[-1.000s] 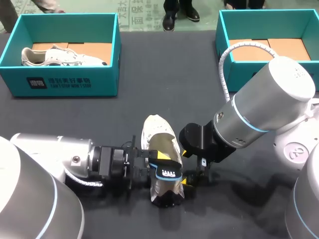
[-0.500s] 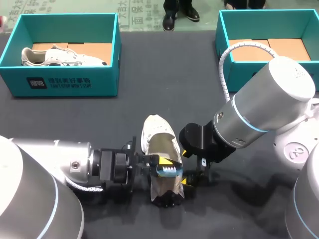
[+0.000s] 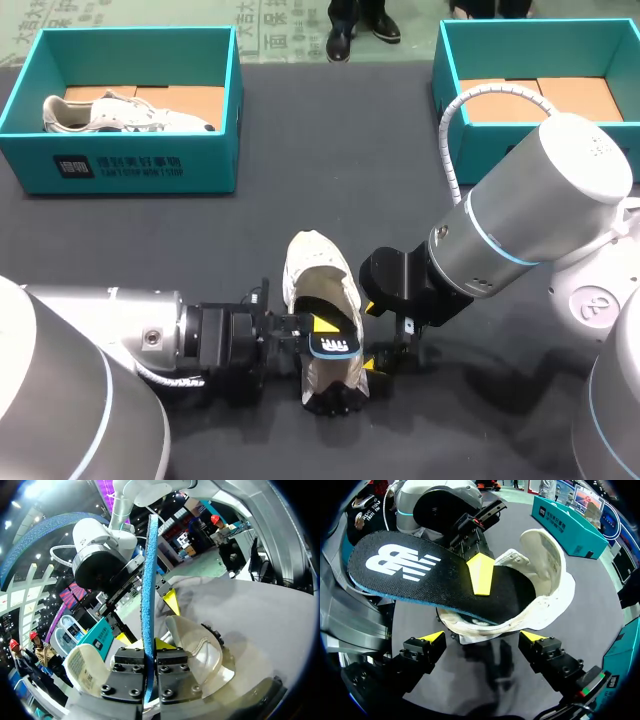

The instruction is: Take the shoe out of the shoebox, open the shoe tongue, remove and reinsert the insole, then place the shoe into the shoebox

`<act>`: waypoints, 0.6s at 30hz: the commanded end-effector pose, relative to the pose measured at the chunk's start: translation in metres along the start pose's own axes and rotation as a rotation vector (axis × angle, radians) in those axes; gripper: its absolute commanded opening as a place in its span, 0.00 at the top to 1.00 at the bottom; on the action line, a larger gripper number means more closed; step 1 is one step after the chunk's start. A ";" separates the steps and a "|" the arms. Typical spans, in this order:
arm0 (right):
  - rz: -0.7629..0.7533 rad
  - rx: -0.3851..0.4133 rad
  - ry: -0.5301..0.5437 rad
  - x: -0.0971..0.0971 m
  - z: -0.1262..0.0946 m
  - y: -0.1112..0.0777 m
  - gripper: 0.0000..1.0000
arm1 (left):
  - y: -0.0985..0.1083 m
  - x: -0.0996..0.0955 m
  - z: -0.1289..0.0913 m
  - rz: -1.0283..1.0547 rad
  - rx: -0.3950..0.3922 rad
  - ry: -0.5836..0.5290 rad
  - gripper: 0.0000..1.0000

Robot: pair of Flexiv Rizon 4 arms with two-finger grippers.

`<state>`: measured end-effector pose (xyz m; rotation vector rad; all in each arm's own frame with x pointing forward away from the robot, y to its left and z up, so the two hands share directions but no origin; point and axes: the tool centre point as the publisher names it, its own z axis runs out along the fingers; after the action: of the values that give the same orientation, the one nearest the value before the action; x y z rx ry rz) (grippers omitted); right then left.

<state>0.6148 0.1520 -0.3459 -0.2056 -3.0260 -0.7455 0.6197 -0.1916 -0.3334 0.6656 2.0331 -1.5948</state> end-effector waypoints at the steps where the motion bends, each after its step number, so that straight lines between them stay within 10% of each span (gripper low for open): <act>1: 0.001 -0.001 -0.002 0.002 0.001 0.000 0.00 | 0.014 -0.003 0.010 -0.010 -0.007 0.011 1.00; 18: 0.001 -0.001 -0.002 0.002 0.001 0.000 0.00 | 0.026 -0.002 0.004 -0.057 -0.042 0.008 0.95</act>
<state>0.6148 0.1520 -0.3459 -0.2055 -3.0260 -0.7454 0.6408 -0.1933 -0.3530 0.6066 2.0995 -1.5792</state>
